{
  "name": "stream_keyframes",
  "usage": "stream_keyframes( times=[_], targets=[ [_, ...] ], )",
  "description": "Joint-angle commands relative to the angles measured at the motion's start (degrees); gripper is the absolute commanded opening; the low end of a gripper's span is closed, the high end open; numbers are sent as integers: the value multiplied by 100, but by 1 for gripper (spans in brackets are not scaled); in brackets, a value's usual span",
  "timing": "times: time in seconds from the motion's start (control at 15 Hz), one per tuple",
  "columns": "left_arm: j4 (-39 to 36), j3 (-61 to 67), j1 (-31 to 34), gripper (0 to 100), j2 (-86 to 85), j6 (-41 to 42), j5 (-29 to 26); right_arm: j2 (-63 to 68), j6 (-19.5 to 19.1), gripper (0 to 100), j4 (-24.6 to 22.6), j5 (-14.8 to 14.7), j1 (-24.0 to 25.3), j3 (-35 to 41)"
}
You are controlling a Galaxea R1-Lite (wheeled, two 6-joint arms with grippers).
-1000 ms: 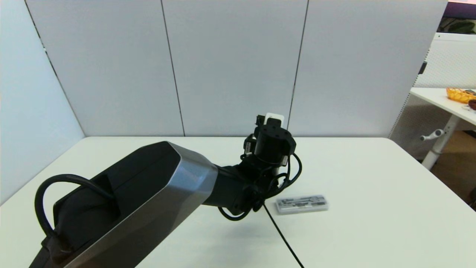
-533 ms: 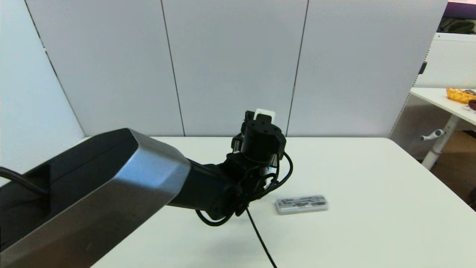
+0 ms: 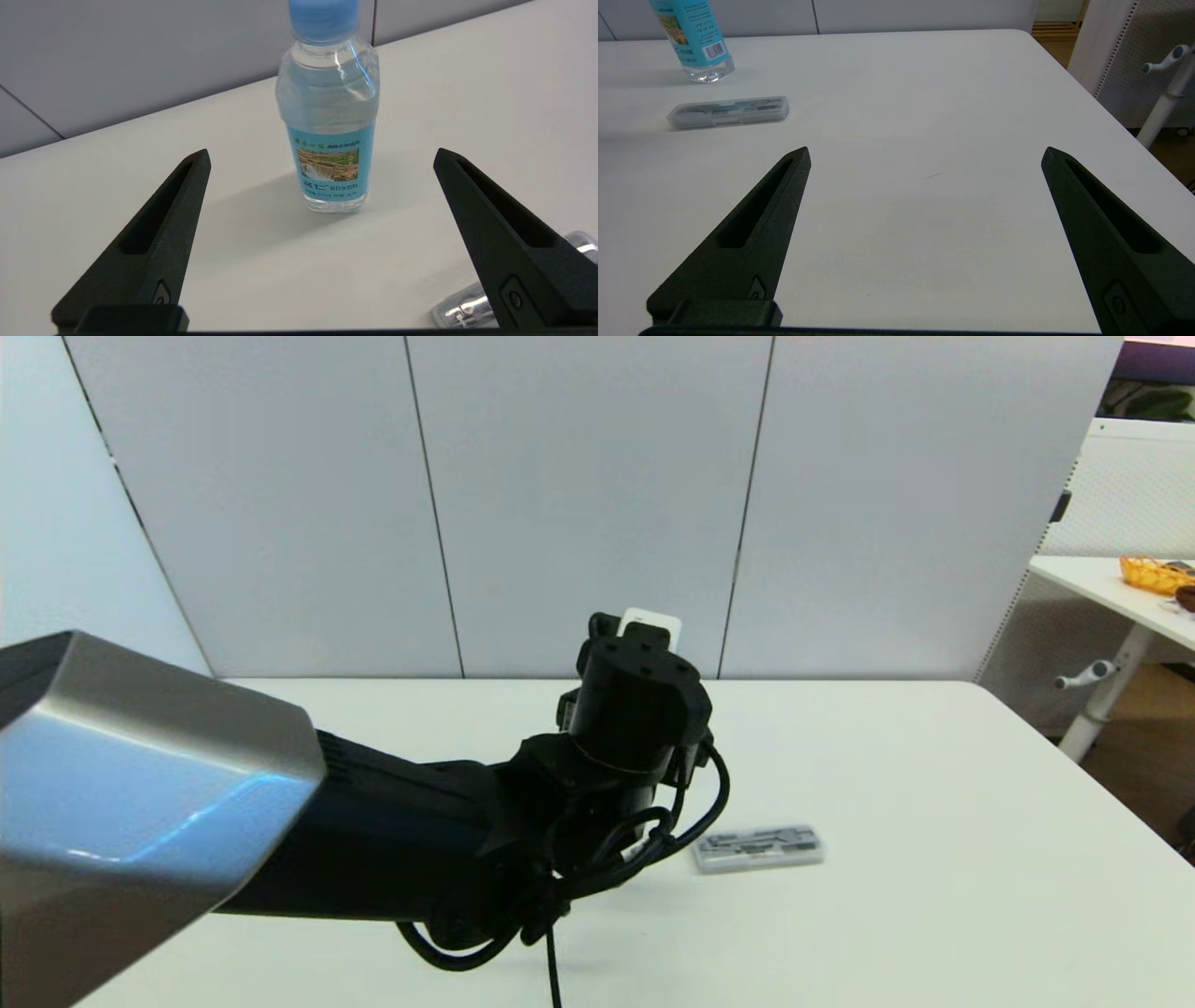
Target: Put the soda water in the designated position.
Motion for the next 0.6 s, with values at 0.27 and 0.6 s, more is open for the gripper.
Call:
stream_keyframes(
  times=[0.27, 0.6],
  targets=[
    [28, 1181, 317, 100, -1266, 265, -307, -1, 3, 100, 0, 0, 0, 7],
    [19, 1489, 1327, 100, -1758, 546, -334, -1, -6, 100, 0, 0, 0, 7]
  ],
)
